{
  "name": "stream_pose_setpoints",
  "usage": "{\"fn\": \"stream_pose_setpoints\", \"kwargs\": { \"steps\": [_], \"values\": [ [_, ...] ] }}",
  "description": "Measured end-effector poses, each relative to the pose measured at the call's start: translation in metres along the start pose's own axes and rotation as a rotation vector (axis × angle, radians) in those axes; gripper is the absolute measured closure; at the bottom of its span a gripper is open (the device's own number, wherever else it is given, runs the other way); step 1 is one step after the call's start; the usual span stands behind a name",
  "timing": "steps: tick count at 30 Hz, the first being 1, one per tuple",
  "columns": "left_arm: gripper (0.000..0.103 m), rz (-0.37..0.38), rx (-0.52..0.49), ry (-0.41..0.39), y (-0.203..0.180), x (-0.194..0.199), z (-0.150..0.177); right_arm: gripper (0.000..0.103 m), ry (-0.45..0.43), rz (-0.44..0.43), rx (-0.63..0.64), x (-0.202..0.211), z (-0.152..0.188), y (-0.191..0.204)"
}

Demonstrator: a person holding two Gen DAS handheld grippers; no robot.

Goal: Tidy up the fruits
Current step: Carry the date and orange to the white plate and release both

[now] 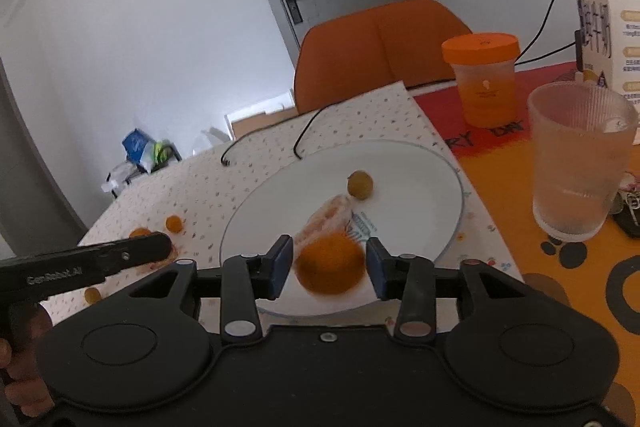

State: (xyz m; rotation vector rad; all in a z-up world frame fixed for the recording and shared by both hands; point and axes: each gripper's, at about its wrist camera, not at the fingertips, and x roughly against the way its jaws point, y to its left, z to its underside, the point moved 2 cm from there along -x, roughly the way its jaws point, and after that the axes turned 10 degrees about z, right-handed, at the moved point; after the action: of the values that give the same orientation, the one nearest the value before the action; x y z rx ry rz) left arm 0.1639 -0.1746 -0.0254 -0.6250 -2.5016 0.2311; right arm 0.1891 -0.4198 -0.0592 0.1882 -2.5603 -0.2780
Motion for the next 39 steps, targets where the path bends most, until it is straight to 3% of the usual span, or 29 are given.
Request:
{"fn": "stream_pose_setpoints", "kwargs": {
  "steps": [22, 31, 39],
  "values": [
    [0.08, 0.102, -0.002, 0.078, -0.031, -0.048, 0.001, 0.061, -0.017, 0.025, -0.037, 0.018, 0.009, -0.024],
    [0.071, 0.067, 0.006, 0.075, -0.025, -0.041, -0.001, 0.061, -0.02, 0.016, -0.05, 0.022, 0.011, -0.03],
    [0.055, 0.021, 0.017, 0.069, -0.012, -0.022, 0.002, 0.059, -0.018, -0.008, -0.041, 0.023, 0.012, -0.02]
  ]
}}
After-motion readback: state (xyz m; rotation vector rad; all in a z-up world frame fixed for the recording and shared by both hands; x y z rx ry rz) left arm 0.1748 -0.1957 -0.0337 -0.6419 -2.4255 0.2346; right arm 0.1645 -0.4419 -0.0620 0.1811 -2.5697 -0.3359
